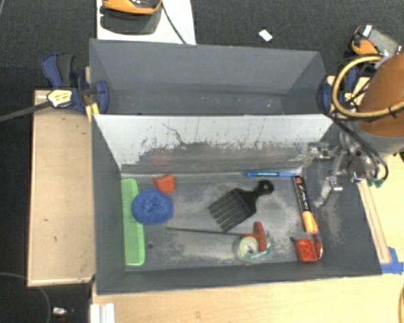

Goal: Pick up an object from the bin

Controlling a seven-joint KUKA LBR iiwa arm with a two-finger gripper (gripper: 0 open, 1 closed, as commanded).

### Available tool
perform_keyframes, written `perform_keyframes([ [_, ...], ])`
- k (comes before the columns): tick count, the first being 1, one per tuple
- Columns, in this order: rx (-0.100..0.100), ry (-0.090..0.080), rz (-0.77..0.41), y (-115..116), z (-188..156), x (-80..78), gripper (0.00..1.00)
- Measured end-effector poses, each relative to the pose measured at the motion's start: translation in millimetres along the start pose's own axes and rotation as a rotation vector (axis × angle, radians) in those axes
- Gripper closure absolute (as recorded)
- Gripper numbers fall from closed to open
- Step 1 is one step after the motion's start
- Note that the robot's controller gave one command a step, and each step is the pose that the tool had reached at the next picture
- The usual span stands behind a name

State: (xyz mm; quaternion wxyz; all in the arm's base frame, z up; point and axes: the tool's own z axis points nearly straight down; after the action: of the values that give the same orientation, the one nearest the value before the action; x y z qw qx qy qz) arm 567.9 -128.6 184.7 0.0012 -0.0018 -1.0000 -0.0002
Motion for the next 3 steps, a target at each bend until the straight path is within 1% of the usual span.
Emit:
perform_keyframes([
  [1, 0.001, -0.007, -0.004, 0.5, -3.3, -1.8, 0.0],
  [2, 0.002, -0.011, -0.103, 61.0, 75.0, -1.8, 0.0],
  [3, 0.008, -0.015, -0.509, 113.9, 61.1, -5.1, 0.0],
])
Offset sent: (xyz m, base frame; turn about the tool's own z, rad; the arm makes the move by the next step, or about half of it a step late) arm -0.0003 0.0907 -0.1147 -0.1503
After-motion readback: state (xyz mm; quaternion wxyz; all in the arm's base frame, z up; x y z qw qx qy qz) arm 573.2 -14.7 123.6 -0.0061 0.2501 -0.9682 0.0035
